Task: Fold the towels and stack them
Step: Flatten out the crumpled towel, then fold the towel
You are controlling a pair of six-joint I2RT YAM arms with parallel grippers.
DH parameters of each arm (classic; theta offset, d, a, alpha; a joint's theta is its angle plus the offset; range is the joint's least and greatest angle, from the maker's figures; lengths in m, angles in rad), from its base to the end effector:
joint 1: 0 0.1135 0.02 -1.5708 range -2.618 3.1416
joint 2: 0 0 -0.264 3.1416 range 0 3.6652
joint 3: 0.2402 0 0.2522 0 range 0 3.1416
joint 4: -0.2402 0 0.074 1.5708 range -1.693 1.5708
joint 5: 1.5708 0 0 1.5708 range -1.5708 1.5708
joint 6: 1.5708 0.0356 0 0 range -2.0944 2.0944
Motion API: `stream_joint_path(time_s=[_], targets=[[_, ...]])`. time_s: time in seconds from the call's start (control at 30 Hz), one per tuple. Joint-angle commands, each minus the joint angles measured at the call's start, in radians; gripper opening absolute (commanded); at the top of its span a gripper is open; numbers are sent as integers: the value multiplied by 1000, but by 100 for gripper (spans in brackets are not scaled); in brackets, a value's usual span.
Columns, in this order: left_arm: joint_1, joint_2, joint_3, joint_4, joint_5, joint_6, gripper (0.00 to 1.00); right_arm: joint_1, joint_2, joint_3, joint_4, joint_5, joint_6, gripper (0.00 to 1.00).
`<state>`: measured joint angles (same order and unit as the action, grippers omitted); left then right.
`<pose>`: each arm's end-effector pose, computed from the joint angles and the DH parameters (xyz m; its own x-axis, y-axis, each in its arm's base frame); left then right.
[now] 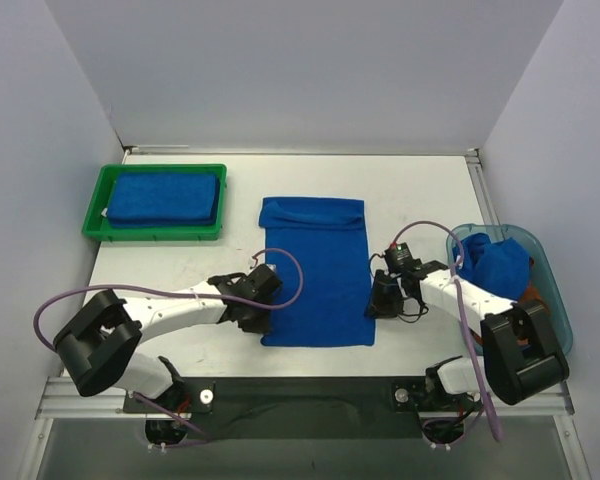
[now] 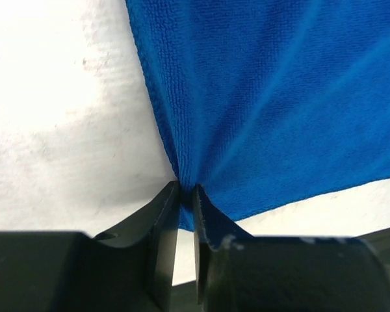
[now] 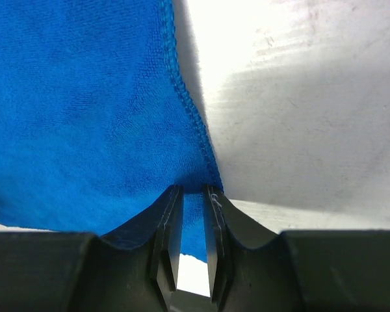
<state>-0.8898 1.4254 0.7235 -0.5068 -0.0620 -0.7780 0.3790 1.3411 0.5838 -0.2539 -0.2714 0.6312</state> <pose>0.1568 -0.1900 0.1599 -0.9539 0.0646 -0.2930 0.1293 0.9697 -0.2074 0.2163 0.0964 0.1541 -0.9240 0.2440 -0.2945 0.0701 0.8651 0.4967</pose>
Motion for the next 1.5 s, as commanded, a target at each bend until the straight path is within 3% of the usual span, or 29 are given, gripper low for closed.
stream_joint_path(time_s=[0.0,0.03,0.07,0.2,0.23,0.33,0.43,0.53,0.8,1.07,1.47], targets=[[-9,-13,-27,-136,10,-1,27,-6,-26,-13,-94,18,-4,21],[-9,-14,-19,-141,10,-6,31,-6,-33,-7,-102,15,-5,21],[-11,-25,-10,-145,7,-7,43,-6,-40,1,-105,12,-4,22],[9,-60,88,-167,-25,-6,62,-8,-108,88,-120,24,-4,26],[24,-63,123,-174,-32,9,64,-14,-112,141,-125,34,-4,40],[116,-57,249,-194,-32,37,72,-52,-94,275,-127,46,2,57],[231,-19,381,-185,-39,74,82,-104,-18,419,-125,60,18,70],[326,67,546,-159,-48,106,89,-137,102,537,-122,63,44,73],[468,452,933,-119,-25,74,86,-206,435,862,-76,60,194,68],[511,772,1281,-147,-36,95,79,-227,648,996,-59,35,243,61],[506,900,1326,-145,-13,161,72,-226,691,955,-22,-15,271,50]])
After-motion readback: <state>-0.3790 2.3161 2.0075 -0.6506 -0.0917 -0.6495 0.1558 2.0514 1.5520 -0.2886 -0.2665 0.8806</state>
